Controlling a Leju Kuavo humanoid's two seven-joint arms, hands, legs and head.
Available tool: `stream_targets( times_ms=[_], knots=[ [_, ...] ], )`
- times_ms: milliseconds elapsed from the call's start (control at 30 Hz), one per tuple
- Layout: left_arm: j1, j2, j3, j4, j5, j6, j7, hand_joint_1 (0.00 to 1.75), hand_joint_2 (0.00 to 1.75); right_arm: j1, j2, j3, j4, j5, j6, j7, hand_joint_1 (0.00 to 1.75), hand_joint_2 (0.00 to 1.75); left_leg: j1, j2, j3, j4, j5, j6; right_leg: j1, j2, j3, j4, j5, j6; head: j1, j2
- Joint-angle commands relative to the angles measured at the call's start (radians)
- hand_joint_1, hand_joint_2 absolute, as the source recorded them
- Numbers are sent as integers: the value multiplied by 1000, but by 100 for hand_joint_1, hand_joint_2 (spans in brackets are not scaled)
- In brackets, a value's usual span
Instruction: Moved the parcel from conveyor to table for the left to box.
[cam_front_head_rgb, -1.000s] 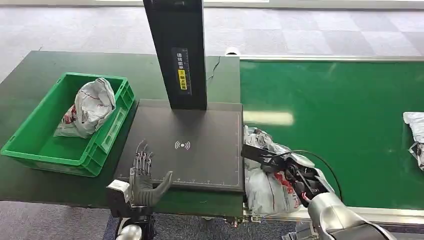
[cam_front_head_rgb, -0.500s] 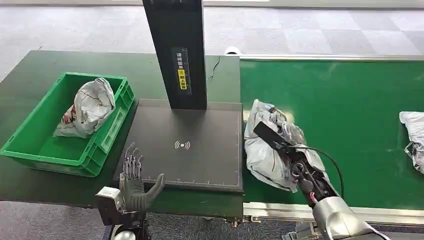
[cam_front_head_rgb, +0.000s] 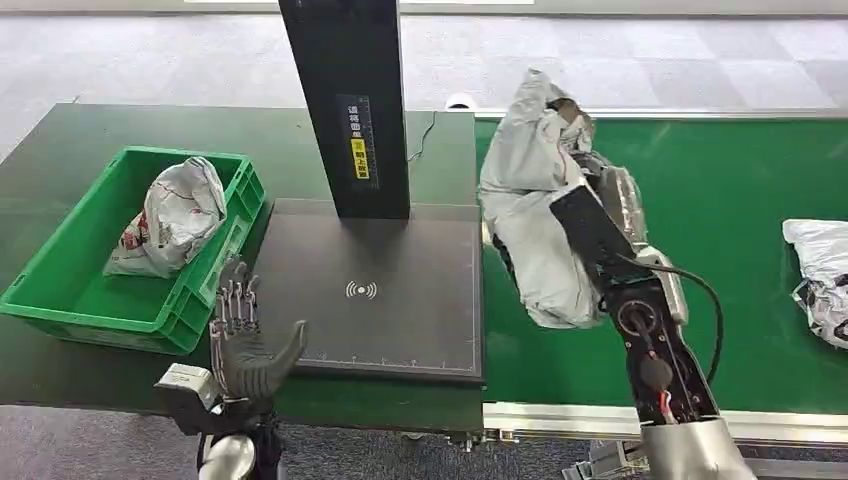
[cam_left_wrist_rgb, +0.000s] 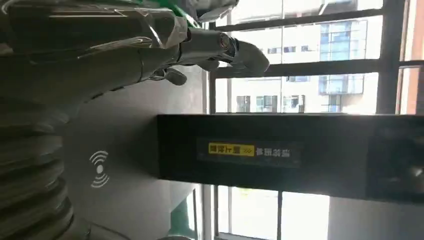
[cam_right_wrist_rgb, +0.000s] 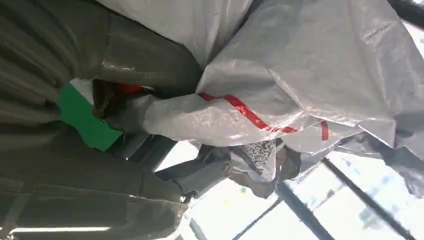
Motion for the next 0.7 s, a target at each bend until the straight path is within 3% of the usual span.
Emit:
stream_targets(
  times_ms=[33, 367, 633, 667, 700],
  knots=[
    [-24, 13, 76, -41, -13, 19, 14, 0, 175, -225, 167, 136, 552, -41, 55, -34, 175, 175, 0, 4, 1, -1, 0, 0, 0, 5, 0, 0, 1, 0, 0, 0],
    [-19, 12, 92, -54, -30, 31, 39, 0, 175, -209, 240, 212, 665, -29, 101, -72, 175, 175, 0, 2, -1, -1, 1, 0, 0, 3, -2, 0, 1, 0, 1, 0],
    [-16, 8, 63, -51, -39, 32, 53, 0, 175, -224, 278, 244, 730, -31, 114, -45, 175, 175, 0, 0, -2, 0, 1, 0, 0, 1, -2, 0, 0, 0, 0, 0],
    [-18, 8, 58, -49, -43, 32, 60, 0, 175, -224, 277, 251, 738, -23, 103, -29, 152, 175, 0, 0, -2, -1, 1, 0, 0, 1, -2, 0, 0, 0, 0, 0],
    [-18, 7, 55, -47, -45, 31, 63, 0, 175, -222, 276, 256, 743, -17, 98, -20, 0, 175, 0, -1, -2, -1, 1, 0, 0, 0, -2, 0, 0, 0, 0, 0]
  ],
)
